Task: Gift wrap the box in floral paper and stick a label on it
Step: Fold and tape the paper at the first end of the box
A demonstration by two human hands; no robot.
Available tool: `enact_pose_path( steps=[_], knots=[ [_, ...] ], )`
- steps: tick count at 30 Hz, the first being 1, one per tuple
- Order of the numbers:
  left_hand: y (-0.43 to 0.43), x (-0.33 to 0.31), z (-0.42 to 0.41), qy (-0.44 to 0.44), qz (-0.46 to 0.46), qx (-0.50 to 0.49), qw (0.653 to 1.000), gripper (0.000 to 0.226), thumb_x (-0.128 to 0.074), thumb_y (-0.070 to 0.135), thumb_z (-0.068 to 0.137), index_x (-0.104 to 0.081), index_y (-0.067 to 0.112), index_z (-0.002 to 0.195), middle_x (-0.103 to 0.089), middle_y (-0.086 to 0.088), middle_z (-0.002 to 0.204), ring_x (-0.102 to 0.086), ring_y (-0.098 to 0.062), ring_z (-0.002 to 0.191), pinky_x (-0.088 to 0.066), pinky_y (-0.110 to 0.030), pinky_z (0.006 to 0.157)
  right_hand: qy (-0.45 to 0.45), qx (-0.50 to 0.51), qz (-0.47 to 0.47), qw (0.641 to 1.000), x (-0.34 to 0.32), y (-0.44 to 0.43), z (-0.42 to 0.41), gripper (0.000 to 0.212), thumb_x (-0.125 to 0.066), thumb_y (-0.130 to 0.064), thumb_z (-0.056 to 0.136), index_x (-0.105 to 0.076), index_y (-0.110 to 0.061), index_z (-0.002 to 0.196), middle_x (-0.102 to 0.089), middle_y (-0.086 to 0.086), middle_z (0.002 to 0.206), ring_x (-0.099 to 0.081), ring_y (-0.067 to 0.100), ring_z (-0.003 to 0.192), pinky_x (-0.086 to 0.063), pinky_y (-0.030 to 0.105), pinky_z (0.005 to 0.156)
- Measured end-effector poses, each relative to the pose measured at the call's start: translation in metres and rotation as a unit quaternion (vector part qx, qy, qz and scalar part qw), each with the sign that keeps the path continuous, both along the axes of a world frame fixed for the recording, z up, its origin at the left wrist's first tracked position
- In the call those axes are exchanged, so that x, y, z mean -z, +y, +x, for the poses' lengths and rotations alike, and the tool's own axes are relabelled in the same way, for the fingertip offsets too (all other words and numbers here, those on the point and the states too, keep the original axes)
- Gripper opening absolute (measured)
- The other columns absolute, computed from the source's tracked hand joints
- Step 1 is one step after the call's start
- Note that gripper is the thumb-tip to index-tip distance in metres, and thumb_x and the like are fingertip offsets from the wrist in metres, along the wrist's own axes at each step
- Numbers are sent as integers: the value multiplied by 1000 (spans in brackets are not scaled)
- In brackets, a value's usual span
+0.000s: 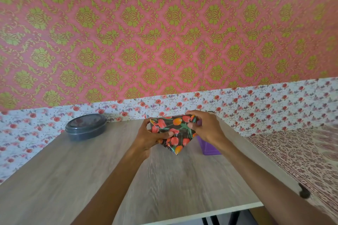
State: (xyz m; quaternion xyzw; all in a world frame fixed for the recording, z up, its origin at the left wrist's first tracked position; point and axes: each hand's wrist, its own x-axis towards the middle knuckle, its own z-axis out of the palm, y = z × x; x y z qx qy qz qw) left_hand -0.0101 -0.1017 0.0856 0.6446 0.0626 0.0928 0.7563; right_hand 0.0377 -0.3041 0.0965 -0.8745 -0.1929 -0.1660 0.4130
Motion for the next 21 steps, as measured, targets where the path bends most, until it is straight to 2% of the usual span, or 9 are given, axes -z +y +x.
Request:
enact_pose_path(
  steps=[3, 6, 8, 10, 12, 14, 17, 19, 21],
  knots=[
    [0, 4, 1, -9, -9, -7, 1000, 78, -88, -5, 60, -50, 15, 126, -69, -9, 99, -70, -22, 84, -57, -27, 54, 95, -92, 92, 987, -1, -12, -1, 77, -59, 8, 90, -36, -37, 148, -58, -4, 107, -61, 15, 99, -58, 27, 76],
    [-1, 4, 1, -14, -12, -9, 1000, 75, -87, -5, 61, -50, 16, 124, -68, -8, 101, -69, -21, 86, -57, -27, 54, 136, -19, 198, 971, 8, -33, 16, 44, -47, 5, 95, -52, -23, 129, -67, 2, 100, -67, 20, 89, -58, 30, 64],
    [-4, 4, 1, -18, -9, -6, 1000, 73, -87, -4, 61, -51, 18, 121, -68, -8, 102, -69, -20, 86, -57, -26, 54, 69, 136, 73, 986, 16, -50, 31, 20, -42, -8, 98, -59, -10, 88, -62, 6, 76, -60, 20, 67, -50, 33, 57],
    [-7, 4, 1, -22, 0, -4, 1000, 73, -87, -4, 61, -51, 18, 120, -69, -8, 101, -70, -20, 86, -57, -26, 55, 58, 214, -69, 973, 29, -62, 41, 42, -37, -23, 103, -45, -11, 63, -47, 4, 59, -45, 18, 53, -37, 30, 53],
    [-8, 6, 1, -27, 4, -1, 1000, 74, -86, -6, 62, -50, 16, 122, -70, -7, 98, -71, -19, 83, -56, -25, 55, 129, 207, -56, 968, 42, -67, 51, 52, -35, -39, 105, -43, -11, 61, -45, 2, 58, -44, 17, 53, -36, 30, 54],
    [-8, 8, 1, -31, 10, 0, 999, 75, -86, -7, 62, -50, 16, 123, -71, -6, 96, -72, -17, 79, -56, -25, 55, 252, 165, 80, 950, 43, -65, 51, 44, -44, -45, 102, -56, -9, 79, -58, 7, 75, -58, 22, 70, -48, 32, 59],
    [-9, 10, 2, -31, 17, 5, 999, 76, -86, -6, 62, -49, 15, 125, -72, -6, 96, -73, -15, 78, -57, -26, 56, 409, 85, 285, 863, 30, -69, 52, 15, -63, -21, 95, -59, -8, 100, -60, 16, 105, -61, 28, 90, -59, 41, 56],
    [-8, 11, 3, -30, 16, 3, 999, 76, -86, -6, 62, -49, 15, 125, -72, -6, 98, -73, -15, 79, -56, -25, 55, 442, 60, 286, 848, 23, -74, 59, 18, -68, -9, 91, -61, -5, 107, -59, 17, 117, -59, 32, 101, -59, 49, 58],
    [-8, 12, 5, -30, 16, 4, 999, 78, -87, -5, 61, -49, 15, 126, -71, -6, 101, -72, -16, 82, -57, -26, 56, 470, 58, 274, 837, 19, -77, 70, 22, -71, -8, 88, -63, -5, 108, -54, 12, 132, -47, 38, 125, -58, 56, 74]
  ],
)
